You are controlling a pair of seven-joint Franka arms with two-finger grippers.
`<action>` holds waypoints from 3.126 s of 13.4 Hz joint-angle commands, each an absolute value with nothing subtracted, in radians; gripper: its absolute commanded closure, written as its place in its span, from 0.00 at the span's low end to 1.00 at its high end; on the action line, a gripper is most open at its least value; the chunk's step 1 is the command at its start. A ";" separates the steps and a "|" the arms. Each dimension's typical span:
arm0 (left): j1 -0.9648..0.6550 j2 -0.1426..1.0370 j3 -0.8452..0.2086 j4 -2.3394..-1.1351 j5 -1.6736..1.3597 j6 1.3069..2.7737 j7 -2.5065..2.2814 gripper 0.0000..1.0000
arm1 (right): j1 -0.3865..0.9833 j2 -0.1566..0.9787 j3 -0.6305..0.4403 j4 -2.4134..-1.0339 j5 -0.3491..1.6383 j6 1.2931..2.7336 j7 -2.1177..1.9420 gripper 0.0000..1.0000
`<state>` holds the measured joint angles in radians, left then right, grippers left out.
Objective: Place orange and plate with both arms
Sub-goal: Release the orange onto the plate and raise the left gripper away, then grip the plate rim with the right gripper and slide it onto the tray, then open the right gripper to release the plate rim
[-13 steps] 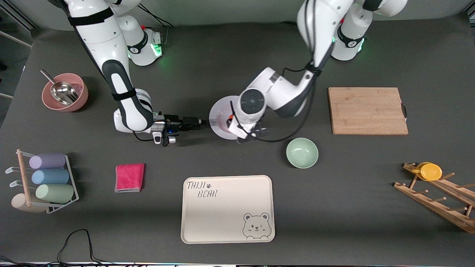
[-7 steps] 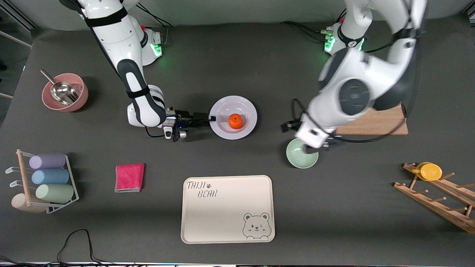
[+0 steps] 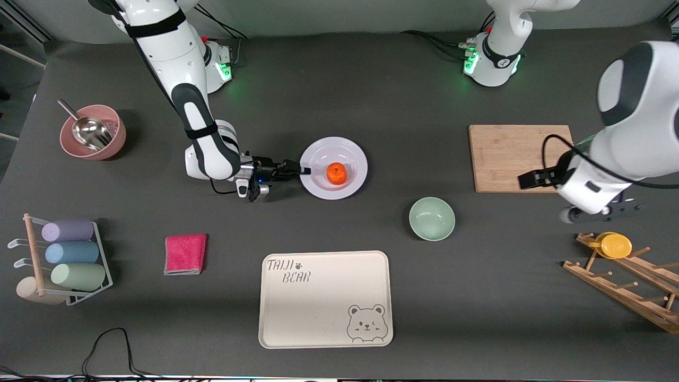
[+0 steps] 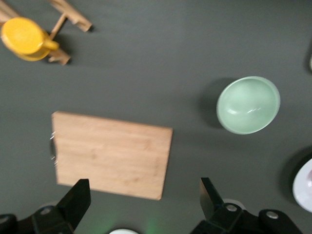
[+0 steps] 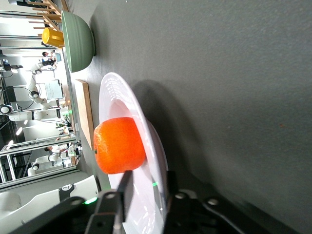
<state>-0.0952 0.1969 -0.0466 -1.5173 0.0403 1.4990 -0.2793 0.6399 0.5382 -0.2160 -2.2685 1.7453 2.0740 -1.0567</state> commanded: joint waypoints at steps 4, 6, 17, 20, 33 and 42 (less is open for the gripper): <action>0.100 -0.044 -0.207 -1.771 0.081 1.551 -0.259 0.00 | 0.649 0.514 -0.224 -2.269 1.775 2.080 -0.993 1.00; 0.104 -0.150 -0.206 -1.888 0.071 1.613 -0.227 0.00 | 0.646 0.503 -0.225 -2.254 1.775 2.079 -0.973 1.00; 0.024 -0.118 0.009 -1.789 0.061 1.563 -0.083 0.00 | 0.606 0.508 -0.273 -1.936 1.758 2.066 -0.760 1.00; 0.083 -0.083 -0.065 -1.738 0.064 1.511 -0.084 0.00 | 0.565 0.596 -0.273 -1.713 1.740 2.068 -0.649 1.00; 0.097 -0.061 -0.101 -1.740 0.054 1.471 -0.095 0.00 | 0.405 1.147 -0.275 -0.967 1.694 2.080 -0.532 1.00; 0.071 -0.063 -0.101 -1.736 0.014 1.451 -0.098 0.00 | 0.407 1.215 -0.273 -0.953 1.602 2.180 -0.646 1.00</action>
<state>0.0838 -0.0711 -0.1045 -1.7662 0.0351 1.4823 -0.0987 0.4131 1.1861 -0.2781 -1.0032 1.6202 2.1650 -0.6320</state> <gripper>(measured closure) 0.000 0.947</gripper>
